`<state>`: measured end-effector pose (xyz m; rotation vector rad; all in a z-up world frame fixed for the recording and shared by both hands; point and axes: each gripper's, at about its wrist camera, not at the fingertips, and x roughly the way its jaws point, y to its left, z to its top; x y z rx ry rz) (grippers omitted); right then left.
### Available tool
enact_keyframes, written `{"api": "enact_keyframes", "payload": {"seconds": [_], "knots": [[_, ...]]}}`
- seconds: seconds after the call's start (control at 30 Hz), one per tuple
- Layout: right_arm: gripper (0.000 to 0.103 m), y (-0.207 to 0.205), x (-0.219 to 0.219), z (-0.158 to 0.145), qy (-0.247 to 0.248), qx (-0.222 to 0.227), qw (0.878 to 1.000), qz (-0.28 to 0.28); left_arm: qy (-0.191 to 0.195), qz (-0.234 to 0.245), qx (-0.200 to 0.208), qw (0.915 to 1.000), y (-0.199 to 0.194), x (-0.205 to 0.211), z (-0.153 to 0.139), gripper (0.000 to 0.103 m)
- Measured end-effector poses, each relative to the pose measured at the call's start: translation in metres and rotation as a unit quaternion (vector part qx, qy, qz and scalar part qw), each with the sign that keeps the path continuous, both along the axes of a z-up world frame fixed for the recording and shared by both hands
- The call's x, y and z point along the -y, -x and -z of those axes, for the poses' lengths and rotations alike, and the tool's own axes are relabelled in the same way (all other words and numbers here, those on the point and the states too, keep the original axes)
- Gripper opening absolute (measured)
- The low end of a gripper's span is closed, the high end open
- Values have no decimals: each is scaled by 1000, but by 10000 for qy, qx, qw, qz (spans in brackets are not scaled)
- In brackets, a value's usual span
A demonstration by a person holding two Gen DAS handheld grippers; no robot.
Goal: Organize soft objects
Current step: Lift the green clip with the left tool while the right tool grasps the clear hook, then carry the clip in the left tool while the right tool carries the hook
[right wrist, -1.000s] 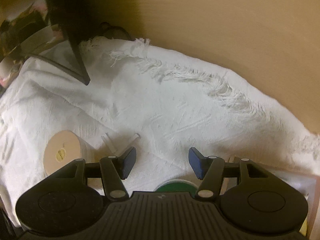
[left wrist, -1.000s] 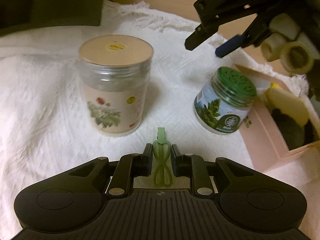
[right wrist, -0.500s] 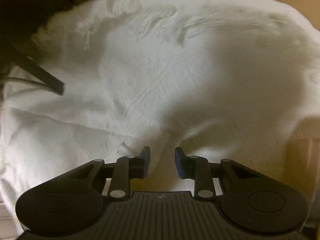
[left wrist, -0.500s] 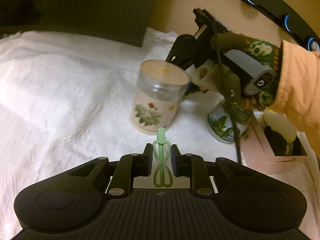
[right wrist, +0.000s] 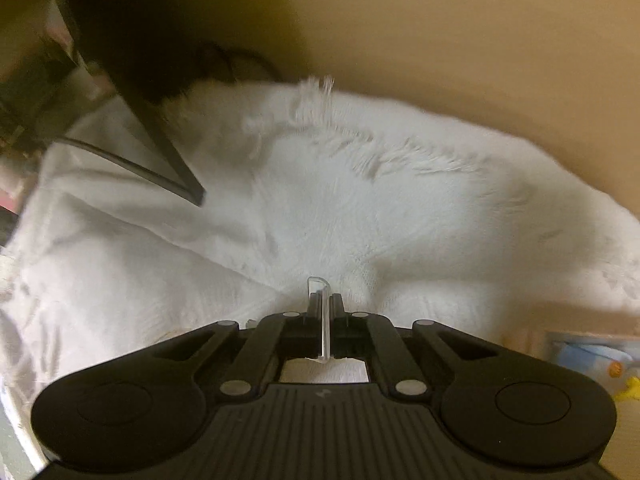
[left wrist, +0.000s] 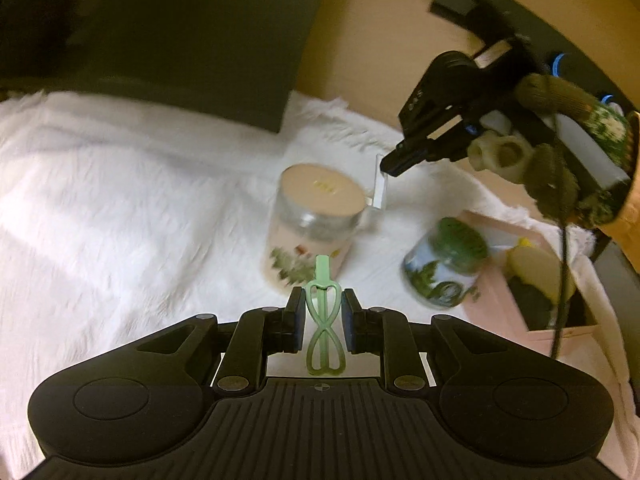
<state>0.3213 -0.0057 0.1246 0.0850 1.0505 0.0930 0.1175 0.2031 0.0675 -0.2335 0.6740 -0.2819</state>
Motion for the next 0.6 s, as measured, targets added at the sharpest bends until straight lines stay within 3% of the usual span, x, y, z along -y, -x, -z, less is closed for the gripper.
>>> {"api": "enact_keyframes", "payload": {"seconds": [0.37, 0.6], "knots": [[3, 99, 43, -95, -198, 1135, 9933, 16, -274, 833, 473, 9950, -29, 50, -53, 22], [3, 159, 106, -126, -107, 1542, 9858, 661, -238, 1636, 654, 9841, -51, 110, -77, 22]]}}
